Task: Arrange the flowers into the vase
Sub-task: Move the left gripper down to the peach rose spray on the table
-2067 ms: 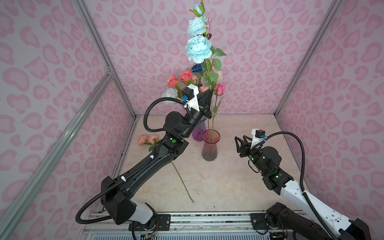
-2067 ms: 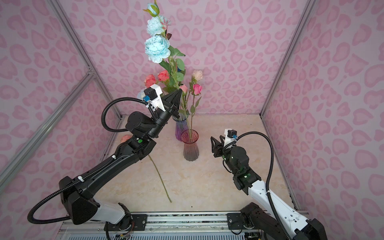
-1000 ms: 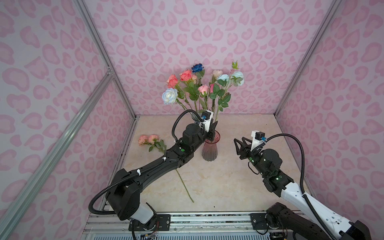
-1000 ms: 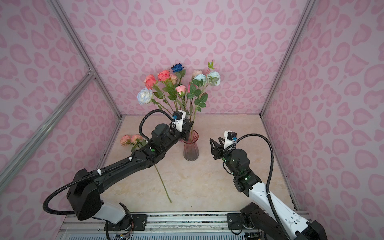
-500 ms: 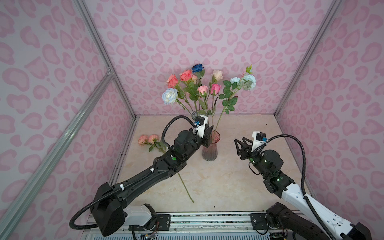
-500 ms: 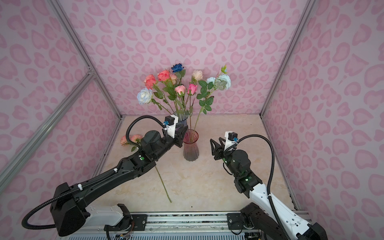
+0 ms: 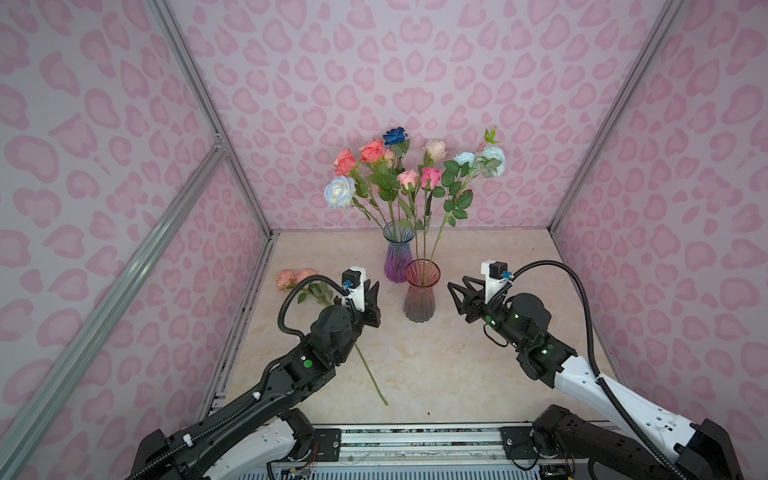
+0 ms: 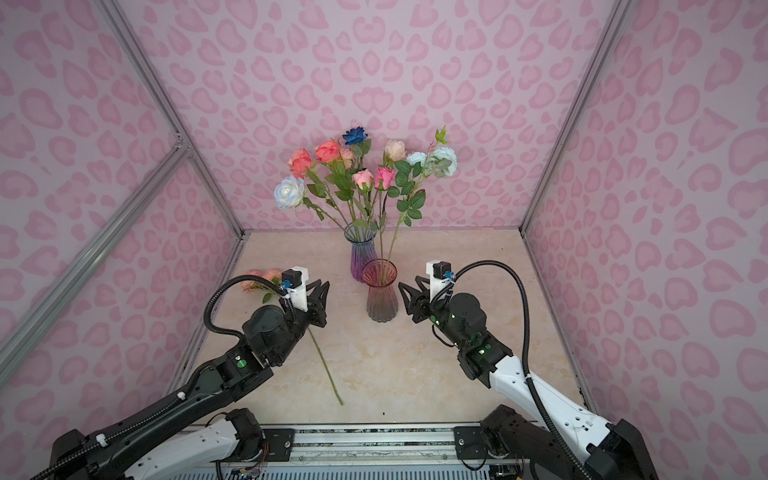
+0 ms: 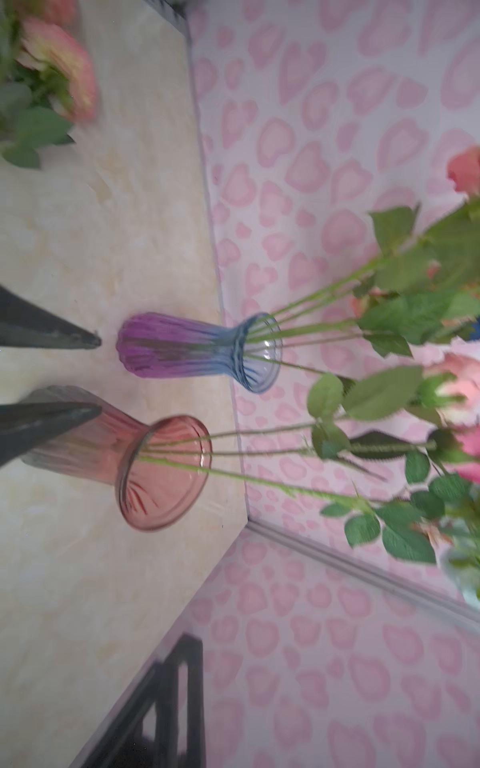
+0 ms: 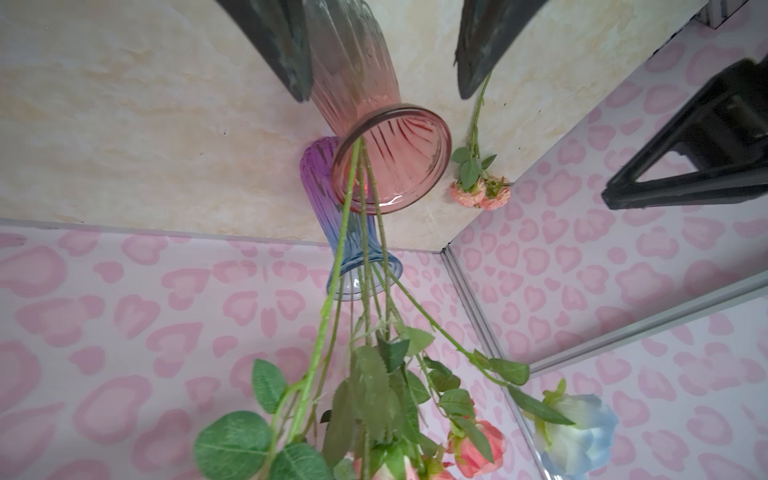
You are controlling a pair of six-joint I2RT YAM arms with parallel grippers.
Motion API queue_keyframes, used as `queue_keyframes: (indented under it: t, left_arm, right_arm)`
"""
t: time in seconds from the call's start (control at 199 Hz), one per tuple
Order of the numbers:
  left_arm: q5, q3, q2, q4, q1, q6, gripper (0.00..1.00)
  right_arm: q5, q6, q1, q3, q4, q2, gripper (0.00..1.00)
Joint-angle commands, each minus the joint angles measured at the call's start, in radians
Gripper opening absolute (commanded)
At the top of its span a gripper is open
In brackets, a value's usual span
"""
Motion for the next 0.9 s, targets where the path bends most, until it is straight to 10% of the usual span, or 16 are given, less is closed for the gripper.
queue_keyframes:
  t: [0.0,0.301,0.898]
  left_arm:
    - [-0.06,-0.054,-0.023,-0.106,0.076,-0.21,0.24]
    - [0.146,-0.014,0.107,-0.341,0.436,-0.516,0.26]
    - [0.322,0.216,0.538,-0.361,0.664,-0.615,0.25]
  right_arm:
    - [0.025,-0.042,0.042,0.028,-0.003,0.036,0.56]
    - [0.074,-0.079,0.144,0.089,-0.036,0.105,0.56]
    - [0.134,-0.159,0.158,0.031,-0.102,0.082,0.56]
